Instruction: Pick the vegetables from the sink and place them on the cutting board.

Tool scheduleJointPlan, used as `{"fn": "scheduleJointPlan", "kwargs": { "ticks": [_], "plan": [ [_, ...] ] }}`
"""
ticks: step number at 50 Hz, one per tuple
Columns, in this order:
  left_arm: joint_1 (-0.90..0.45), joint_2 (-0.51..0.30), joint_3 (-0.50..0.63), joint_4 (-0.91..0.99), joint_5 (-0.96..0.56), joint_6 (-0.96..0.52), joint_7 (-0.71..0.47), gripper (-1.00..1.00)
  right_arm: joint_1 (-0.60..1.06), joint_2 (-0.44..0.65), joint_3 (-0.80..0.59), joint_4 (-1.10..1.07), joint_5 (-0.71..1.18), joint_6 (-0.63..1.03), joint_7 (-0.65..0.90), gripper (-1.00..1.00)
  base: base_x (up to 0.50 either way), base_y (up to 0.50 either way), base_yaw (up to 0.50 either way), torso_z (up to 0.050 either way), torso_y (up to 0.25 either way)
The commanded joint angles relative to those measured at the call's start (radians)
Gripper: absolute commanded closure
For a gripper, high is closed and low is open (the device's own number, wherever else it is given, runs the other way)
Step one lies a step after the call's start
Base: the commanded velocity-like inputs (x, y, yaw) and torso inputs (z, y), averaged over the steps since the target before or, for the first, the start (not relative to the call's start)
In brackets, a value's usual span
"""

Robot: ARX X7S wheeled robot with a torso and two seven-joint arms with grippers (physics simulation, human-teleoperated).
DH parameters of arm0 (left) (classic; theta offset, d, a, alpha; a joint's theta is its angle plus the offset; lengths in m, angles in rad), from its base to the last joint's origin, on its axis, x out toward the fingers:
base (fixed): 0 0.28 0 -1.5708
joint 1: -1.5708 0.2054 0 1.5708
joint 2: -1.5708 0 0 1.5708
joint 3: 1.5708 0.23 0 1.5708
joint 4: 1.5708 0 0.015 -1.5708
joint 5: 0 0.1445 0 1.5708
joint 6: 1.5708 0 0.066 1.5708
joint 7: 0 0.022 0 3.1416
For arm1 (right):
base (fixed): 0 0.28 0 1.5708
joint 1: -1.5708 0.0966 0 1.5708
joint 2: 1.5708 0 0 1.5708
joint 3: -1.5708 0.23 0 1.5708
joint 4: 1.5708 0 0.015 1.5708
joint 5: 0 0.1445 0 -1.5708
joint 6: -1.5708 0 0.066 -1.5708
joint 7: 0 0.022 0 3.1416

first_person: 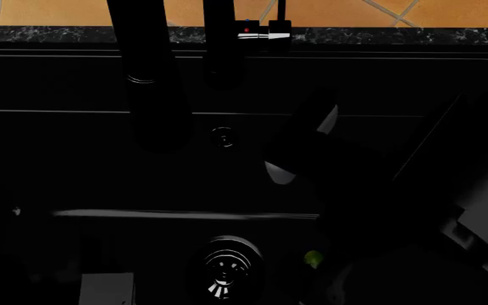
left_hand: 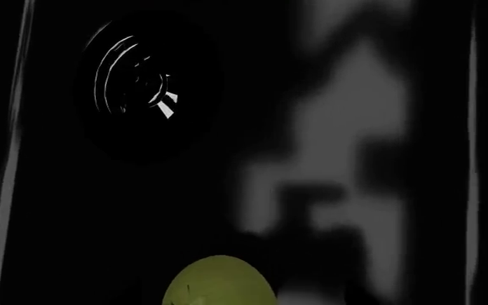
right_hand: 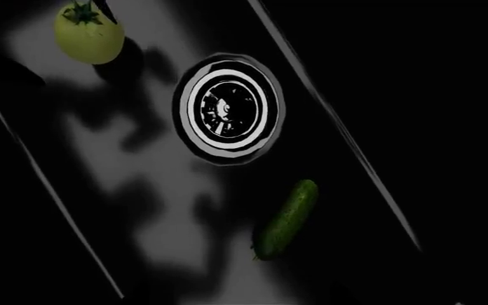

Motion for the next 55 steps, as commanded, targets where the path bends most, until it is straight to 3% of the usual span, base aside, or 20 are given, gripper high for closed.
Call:
{"fn": "scheduleJointPlan", "kwargs": {
  "ticks": [1,30,39,40,51,55],
  "plan": [
    [-0.005,0.033,-0.031,-0.079,-0.010,0.005,0.009,-1.00,0.009,-0.021,0.018,0.010,-0.020,0.019,-0.020,-1.00,0.00,0.00,0.00,0.000,0.000],
    [-0.013,0.060,-0.019,-0.219,0.017,0.045,-0.044,-1.00,-0.010,-0.019,0.014,0.005,-0.007,-0.005,-0.008,-1.00,0.00,0.00,0.00,0.000,0.000],
    [-0.018,0.085,-0.003,-0.315,0.064,0.121,-0.127,-1.00,-0.008,-0.020,0.013,-0.001,0.001,-0.002,-0.003,-1.00,0.00,0.00,0.00,0.000,0.000],
    [-0.020,0.087,0.002,-0.332,0.079,0.154,-0.153,1.00,-0.006,-0.021,0.013,-0.001,0.000,-0.002,-0.004,-1.00,0.01,0.00,0.00,0.000,-0.016],
    [-0.034,0.107,0.015,-0.412,0.129,0.231,-0.248,1.00,0.008,-0.026,0.005,-0.001,-0.002,-0.005,-0.012,-1.00,0.02,0.00,-0.01,-0.011,-0.010],
    [-0.036,0.081,-0.024,-0.312,0.114,0.219,-0.268,1.00,0.014,-0.028,0.006,-0.004,0.002,-0.003,-0.013,-1.00,0.02,0.00,-0.01,-0.011,-0.010]
  ]
}}
